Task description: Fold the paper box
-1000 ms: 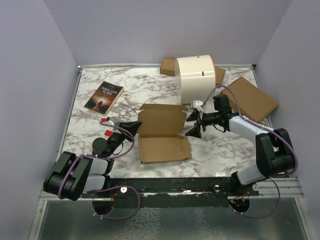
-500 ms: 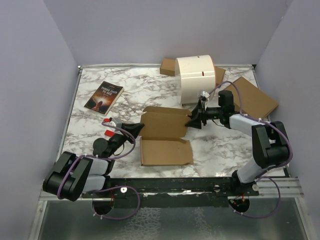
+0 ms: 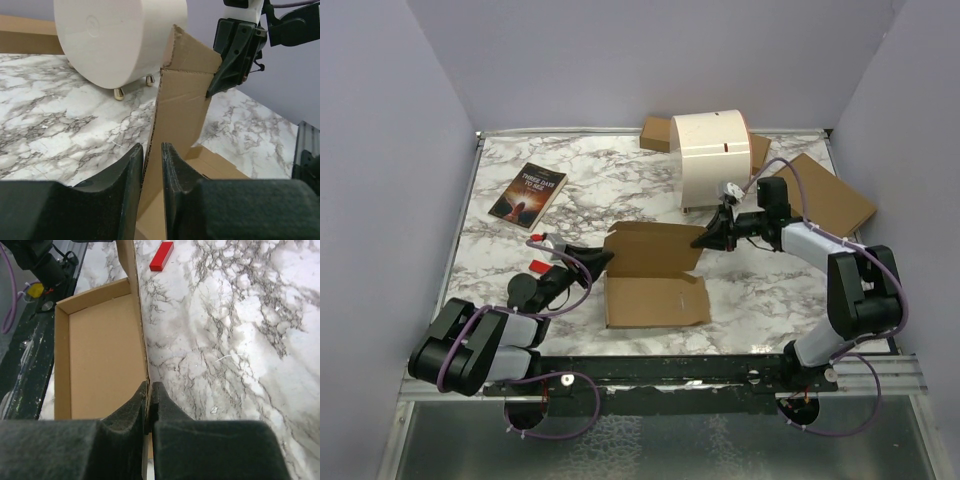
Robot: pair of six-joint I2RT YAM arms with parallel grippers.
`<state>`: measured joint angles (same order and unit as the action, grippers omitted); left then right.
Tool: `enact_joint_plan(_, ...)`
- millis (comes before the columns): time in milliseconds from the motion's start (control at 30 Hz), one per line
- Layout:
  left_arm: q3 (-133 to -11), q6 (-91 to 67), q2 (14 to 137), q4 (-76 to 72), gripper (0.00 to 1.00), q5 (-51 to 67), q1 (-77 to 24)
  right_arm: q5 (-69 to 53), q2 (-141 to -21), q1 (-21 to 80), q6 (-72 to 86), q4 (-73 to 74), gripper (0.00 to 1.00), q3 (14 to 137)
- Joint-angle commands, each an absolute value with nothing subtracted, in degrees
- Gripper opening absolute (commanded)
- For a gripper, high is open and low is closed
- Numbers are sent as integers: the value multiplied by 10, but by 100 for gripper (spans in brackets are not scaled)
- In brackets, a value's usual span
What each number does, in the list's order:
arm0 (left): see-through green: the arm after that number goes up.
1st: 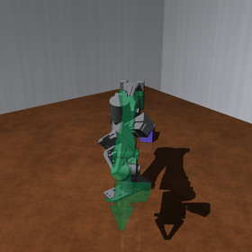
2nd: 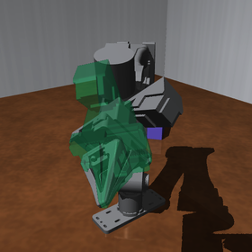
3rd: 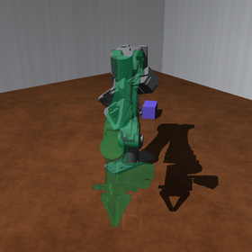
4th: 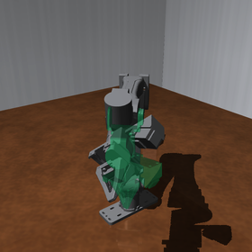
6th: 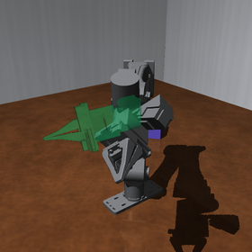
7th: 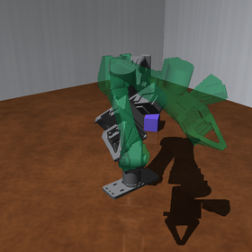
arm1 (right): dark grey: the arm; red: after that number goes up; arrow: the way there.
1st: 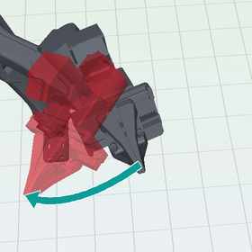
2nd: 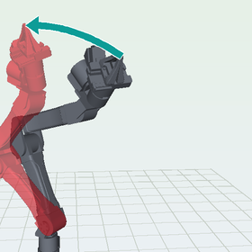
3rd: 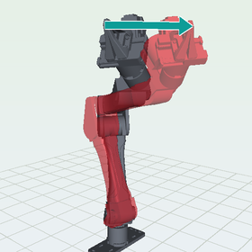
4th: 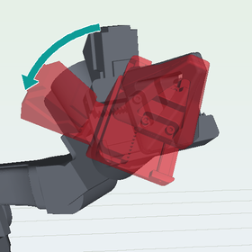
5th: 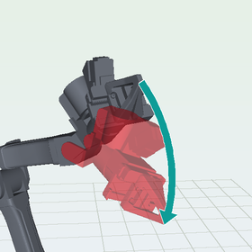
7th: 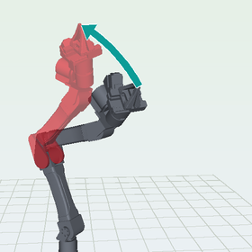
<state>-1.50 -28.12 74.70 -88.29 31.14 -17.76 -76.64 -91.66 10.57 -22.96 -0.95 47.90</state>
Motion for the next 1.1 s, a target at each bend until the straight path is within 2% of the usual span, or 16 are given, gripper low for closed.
enact_joint_plan(0, -31, -312, 744, -993, 27, 348, -182, -762, -876, 105, -390, 116, 1, 515)
enact_joint_plan(167, -53, -312, 736, -939, 34, 371, -187, -755, -866, 104, -498, 222, 1, 551)
enact_joint_plan(467, -91, -287, 727, -870, 32, 403, -206, -739, -889, 106, -609, 350, 1, 611)
enact_joint_plan(567, -109, -266, 721, -824, 23, 407, -215, -731, -891, 107, -622, 368, 1, 619)
enact_joint_plan(700, -122, -252, 724, -802, 1, 419, -221, -723, -891, 108, -617, 370, 1, 623)
enact_joint_plan(767, -118, -247, 724, -805, 0, 420, -221, -724, -887, 108, -607, 366, 3, 624)
enact_joint_plan(800, -115, -241, 722, -807, 0, 418, -221, -724, -883, 108, -598, 360, 6, 623)
enact_joint_plan(933, -94, -213, 708, -828, 0, 405, -222, -713, -859, 102, -565, 336, 35, 608)
enact_joint_plan(1067, -77, -187, 700, -848, 0, 393, -225, -716, -816, 59, -596, 335, 55, 568)
